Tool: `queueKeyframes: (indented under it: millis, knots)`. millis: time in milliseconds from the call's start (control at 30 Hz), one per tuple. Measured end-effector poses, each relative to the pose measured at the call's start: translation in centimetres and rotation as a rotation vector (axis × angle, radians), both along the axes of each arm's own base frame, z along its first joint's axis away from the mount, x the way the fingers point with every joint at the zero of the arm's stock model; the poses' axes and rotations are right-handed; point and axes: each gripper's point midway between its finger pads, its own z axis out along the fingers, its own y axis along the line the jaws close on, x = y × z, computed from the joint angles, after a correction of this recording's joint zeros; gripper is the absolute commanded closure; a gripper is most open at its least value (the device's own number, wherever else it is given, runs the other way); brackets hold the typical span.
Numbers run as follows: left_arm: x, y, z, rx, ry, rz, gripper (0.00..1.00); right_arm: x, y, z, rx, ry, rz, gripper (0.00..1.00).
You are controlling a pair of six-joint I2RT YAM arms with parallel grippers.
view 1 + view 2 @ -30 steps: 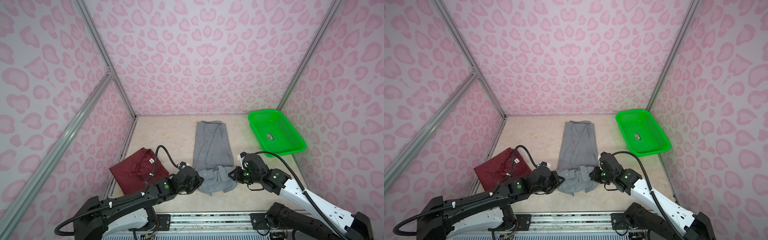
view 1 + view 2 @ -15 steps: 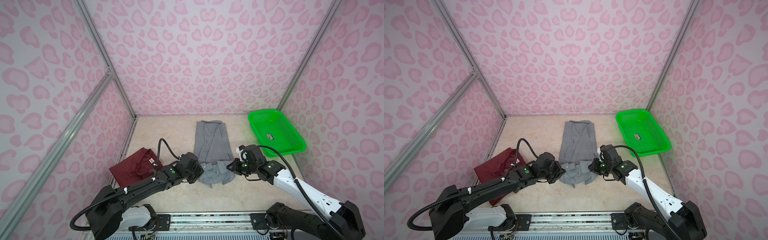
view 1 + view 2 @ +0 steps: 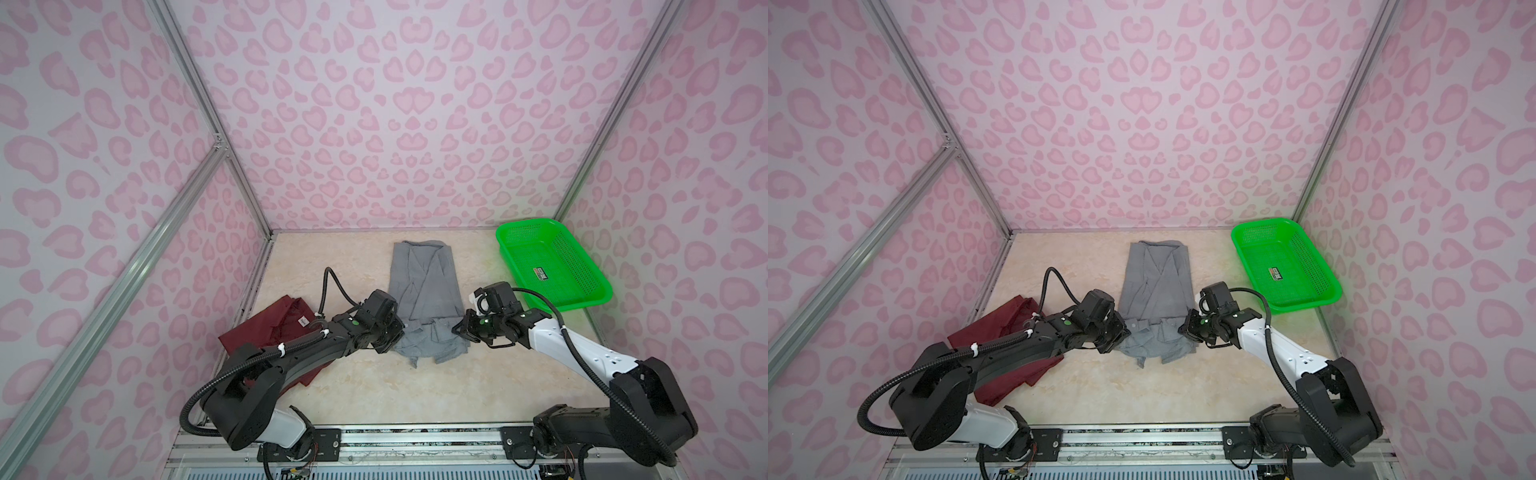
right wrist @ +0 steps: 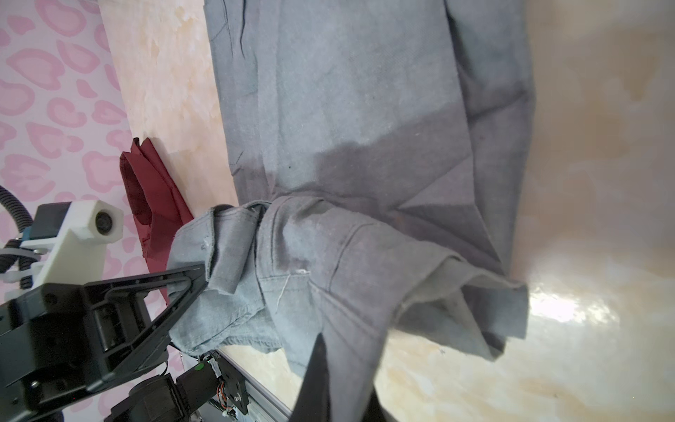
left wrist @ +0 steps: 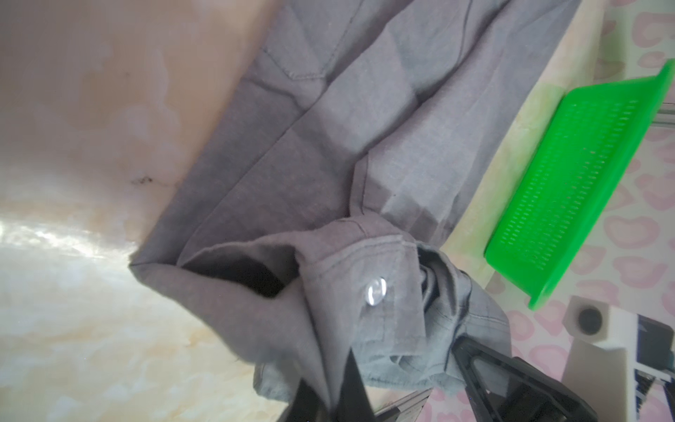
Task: Fold and stack the long sleeve shirts
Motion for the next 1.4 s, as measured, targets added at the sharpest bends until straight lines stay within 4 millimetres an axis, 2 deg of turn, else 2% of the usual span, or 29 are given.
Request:
queueKeyframes:
  millis: [133,267,300,433,533,567,600,667,900,1000,1100,1200,1267,1400]
  knots:
    - [0.7,0.3,-1.2,0.017,0.027,-0.003,0.83,0.6,-0.1,-1.1,-0.004,0.014,0.001,1.00]
    - [1.8,0.3,-1.6,0.018,0.024,-0.009,0.65,1.3,-0.7,-2.7,-0.022,0.035,-0.009,0.99]
    - [2.1,0.2,-1.7,0.017,0.022,-0.013,0.57,1.4,-0.8,-3.1,-0.026,0.046,-0.013,0.95]
    - [2.5,0.1,-1.9,0.010,0.029,-0.028,0.37,1.7,-1.0,-3.7,-0.028,0.056,-0.020,0.78]
    - [2.6,0.2,-1.3,-0.002,0.018,-0.037,0.24,2.4,-0.9,-2.6,-0.017,0.021,-0.019,0.63]
    - [2.4,0.2,-0.8,-0.011,0.006,-0.040,0.17,2.5,-0.9,-2.0,-0.012,0.001,-0.017,0.58]
    - [2.1,0.5,-0.3,-0.019,-0.008,-0.043,0.14,2.5,-0.9,-1.4,-0.008,-0.018,-0.012,0.54]
    - [1.0,1.0,0.4,-0.035,-0.019,-0.047,0.02,2.3,-1.0,-0.5,-0.005,-0.043,-0.005,0.50]
    - [-3.1,2.1,1.7,-0.075,-0.040,-0.082,0.01,0.5,-3.4,0.0,-0.019,-0.049,-0.039,0.46]
    - [-4.9,2.5,1.7,-0.083,-0.054,-0.088,0.07,-0.6,-3.8,0.1,-0.018,-0.059,-0.045,0.47]
    - [-7.3,2.3,0.7,-0.081,-0.032,-0.125,0.17,-2.0,-4.3,-0.4,-0.024,-0.051,-0.049,0.50]
    - [-9.0,2.5,-1.4,-0.052,0.013,-0.140,0.24,-3.7,-4.8,-1.8,-0.037,-0.025,-0.066,0.52]
    - [-9.2,2.5,-2.3,-0.029,0.031,-0.141,0.30,-4.7,-5.1,-3.1,-0.061,0.001,-0.066,0.54]
    - [-8.9,2.2,-3.4,-0.004,0.046,-0.154,0.33,-5.5,-6.0,-5.3,-0.115,0.061,-0.091,0.56]
